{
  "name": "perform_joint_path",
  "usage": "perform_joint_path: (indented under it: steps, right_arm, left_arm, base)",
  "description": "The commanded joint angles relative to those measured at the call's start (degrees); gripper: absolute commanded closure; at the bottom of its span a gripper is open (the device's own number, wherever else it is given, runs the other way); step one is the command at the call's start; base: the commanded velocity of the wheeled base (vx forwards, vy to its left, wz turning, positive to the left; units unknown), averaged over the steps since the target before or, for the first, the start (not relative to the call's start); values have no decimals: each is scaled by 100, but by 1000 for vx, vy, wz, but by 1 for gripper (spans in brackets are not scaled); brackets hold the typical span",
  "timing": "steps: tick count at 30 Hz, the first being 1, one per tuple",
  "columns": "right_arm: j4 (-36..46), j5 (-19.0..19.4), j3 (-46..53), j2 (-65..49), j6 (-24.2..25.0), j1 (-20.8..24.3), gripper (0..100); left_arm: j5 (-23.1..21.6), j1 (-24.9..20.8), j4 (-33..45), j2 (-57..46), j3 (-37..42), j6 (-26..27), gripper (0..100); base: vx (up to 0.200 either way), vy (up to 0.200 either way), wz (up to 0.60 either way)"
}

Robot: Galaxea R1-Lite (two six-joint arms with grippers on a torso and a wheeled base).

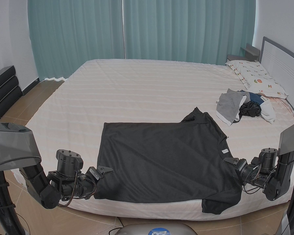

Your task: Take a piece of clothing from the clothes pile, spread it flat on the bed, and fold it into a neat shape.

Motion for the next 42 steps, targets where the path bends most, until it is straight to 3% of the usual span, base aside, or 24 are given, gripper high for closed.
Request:
perform_joint_path:
  steps: [1,16,22,31,37,42]
  right_arm:
    - [-49,10,-18,99,4,-3,0]
    - [-49,150,-124,161,39,-74,0]
    - [-49,264,-124,231,39,-91,0]
    - [-58,282,-133,284,48,-126,0]
    - [-58,282,-133,284,39,-126,0]
    - [-58,273,-133,275,39,-126,0]
  left_arm:
    - [-11,32,0,10,18,-7,0]
    - [-11,14,0,63,9,-7,0]
    - [-11,14,0,72,9,-7,0]
    - [-11,41,0,81,-26,-24,0]
    - [-19,58,0,46,-114,-323,0]
    - [-19,58,0,46,-123,-341,0]
  base:
    - [0,0,0]
    - [0,0,0]
    - [-200,0,0]
    - [0,0,0]
    - [0,0,0]
    - [0,-200,0]
